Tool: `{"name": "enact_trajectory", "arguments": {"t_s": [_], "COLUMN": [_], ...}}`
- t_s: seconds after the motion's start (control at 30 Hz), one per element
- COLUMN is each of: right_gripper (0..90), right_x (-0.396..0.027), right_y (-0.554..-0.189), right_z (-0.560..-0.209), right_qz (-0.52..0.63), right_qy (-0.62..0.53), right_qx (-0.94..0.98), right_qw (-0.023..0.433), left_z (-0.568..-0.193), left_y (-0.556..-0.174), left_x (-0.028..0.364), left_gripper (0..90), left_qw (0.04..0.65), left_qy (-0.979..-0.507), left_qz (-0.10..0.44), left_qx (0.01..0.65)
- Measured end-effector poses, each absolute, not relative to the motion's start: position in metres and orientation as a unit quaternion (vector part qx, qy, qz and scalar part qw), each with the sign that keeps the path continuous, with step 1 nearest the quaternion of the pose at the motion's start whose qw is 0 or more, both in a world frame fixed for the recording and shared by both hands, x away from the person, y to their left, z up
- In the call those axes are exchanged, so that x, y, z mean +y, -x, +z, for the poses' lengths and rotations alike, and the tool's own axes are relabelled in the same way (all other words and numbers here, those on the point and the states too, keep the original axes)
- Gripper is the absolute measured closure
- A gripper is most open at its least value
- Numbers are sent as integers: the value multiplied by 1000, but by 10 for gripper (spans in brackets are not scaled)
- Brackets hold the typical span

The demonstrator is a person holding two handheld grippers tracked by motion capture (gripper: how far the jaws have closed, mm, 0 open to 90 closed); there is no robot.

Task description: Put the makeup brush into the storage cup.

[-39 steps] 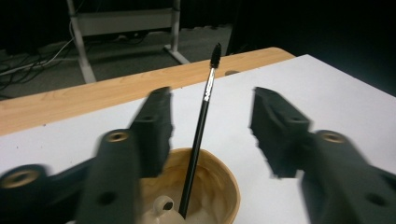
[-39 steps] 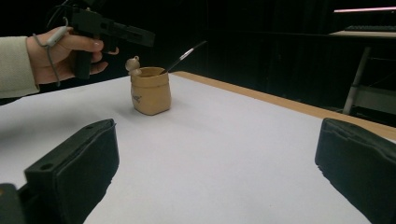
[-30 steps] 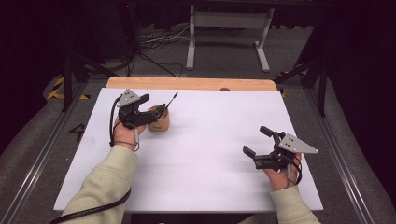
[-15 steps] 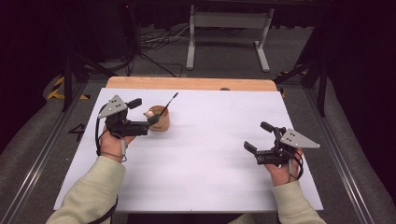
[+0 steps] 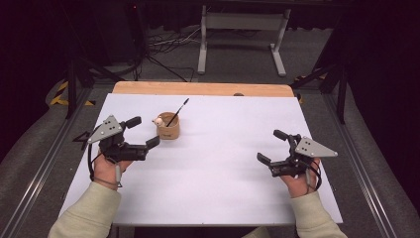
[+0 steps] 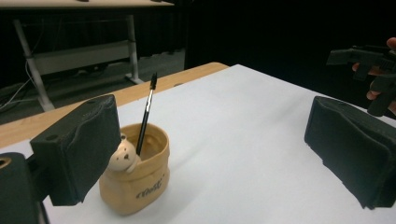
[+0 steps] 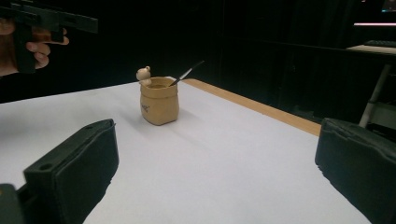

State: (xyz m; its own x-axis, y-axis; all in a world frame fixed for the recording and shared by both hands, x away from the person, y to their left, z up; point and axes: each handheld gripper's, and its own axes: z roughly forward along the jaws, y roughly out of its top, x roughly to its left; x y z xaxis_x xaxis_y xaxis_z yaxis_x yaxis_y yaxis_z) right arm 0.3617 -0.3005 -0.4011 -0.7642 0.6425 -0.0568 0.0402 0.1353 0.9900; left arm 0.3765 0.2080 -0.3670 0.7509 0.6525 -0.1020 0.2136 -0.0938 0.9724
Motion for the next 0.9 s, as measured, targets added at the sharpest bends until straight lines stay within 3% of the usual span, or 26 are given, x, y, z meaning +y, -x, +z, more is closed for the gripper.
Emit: {"name": "enact_trajectory", "arguments": {"t_s": [0.4,0.9], "right_gripper": [0,0], "right_x": [-302,-302], "right_y": [-359,-355], "right_z": [-405,-414], "right_qz": [602,590], "right_qy": [-233,-231], "right_qx": [726,738], "right_qw": [238,230], "left_z": [-386,-417], "left_y": [-363,-351], "left_x": [225,226], "left_gripper": [47,45], "left_qw": [629,626], "left_qy": [-704,-705], "left_qz": [150,150], "left_qx": [294,297]}}
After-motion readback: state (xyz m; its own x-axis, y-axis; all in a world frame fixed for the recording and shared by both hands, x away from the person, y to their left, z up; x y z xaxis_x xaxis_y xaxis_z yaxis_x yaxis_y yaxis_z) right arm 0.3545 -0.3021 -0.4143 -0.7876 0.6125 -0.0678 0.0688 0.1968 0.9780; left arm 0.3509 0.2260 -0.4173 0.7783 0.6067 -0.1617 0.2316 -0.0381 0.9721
